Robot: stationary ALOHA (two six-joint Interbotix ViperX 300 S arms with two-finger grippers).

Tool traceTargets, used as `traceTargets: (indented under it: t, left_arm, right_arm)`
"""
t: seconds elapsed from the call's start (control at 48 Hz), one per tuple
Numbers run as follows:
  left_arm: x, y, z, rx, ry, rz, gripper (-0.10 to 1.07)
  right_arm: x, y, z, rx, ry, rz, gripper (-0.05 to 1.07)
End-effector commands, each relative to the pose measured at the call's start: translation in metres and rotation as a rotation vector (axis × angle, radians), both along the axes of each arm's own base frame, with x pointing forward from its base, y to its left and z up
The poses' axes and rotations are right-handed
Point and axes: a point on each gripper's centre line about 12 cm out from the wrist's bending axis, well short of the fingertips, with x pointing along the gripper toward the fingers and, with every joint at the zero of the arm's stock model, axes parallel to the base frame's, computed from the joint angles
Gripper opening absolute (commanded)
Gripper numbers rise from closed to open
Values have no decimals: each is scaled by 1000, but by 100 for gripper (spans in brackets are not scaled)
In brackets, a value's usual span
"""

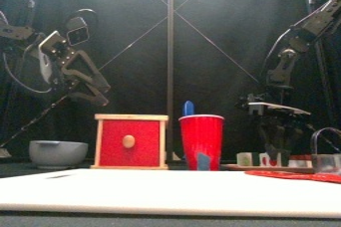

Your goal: Move cut sushi onto plate

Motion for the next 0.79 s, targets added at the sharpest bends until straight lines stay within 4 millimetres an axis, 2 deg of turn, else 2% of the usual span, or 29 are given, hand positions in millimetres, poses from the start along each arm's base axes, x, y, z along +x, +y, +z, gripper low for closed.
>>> traceTargets:
  t: [0.0,0.167,0.438,0.562,0.667,0.771]
  left_arm:
    - [5,1,6,4,-21,0,95]
    - [5,1,7,3,-23,1,95]
    - [8,1,11,3,-37,2,95]
    - [10,1,14,3,-45,0,95]
    - [12,0,16,1,-53,-3,95]
    - [12,0,17,-6,-53,3,95]
  right_arm:
    - [3,-1,12,-18,-33,-2,75]
    - [1,1,29,-43,-90,-6,76]
    - [1,13,71,-117,-251,39,77]
    - [10,36,90,-181,-351,179,77]
    - [20,69,103,-253,-432,387,76]
    - [23,96,117,-285,-528,515,75]
